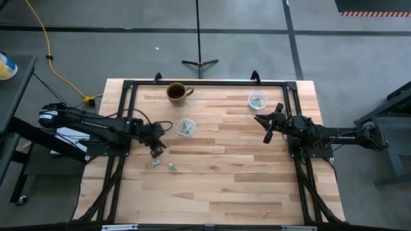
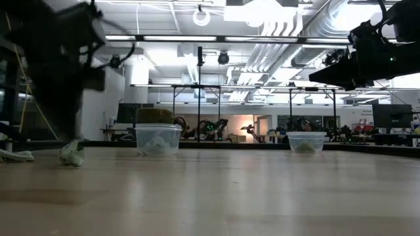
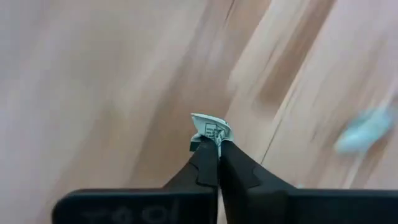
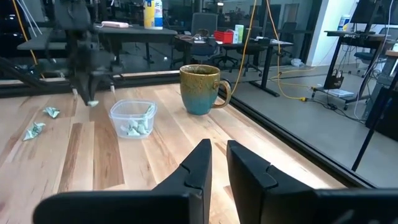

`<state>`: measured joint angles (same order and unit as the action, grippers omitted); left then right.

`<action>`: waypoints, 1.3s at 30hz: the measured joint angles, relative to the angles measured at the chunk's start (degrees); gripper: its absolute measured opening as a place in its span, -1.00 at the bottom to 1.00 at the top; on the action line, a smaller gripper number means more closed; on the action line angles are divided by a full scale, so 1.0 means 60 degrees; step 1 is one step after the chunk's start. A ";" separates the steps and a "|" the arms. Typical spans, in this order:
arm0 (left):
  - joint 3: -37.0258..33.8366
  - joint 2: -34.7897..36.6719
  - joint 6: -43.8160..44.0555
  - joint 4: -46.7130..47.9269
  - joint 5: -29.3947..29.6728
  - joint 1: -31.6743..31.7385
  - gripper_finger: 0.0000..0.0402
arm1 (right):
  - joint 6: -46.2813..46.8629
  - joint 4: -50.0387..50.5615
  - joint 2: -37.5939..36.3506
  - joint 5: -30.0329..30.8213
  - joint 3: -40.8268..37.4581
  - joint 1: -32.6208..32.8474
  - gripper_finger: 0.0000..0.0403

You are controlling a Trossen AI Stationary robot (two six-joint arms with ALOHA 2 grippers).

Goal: Pick and place Stevia / Truvia into bins
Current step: Put the white stevia packet into the left transparent container

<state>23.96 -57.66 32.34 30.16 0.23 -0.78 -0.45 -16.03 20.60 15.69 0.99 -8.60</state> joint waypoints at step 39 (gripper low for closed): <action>0.0919 -0.2438 -0.5927 -0.6117 0.4142 0.0011 -0.28 | 0.0000 0.0113 0.0001 0.0043 0.0000 -0.0003 -0.80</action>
<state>29.47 -72.29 -3.22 -6.55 25.08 -0.71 -0.45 -15.35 20.60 15.94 0.99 -8.62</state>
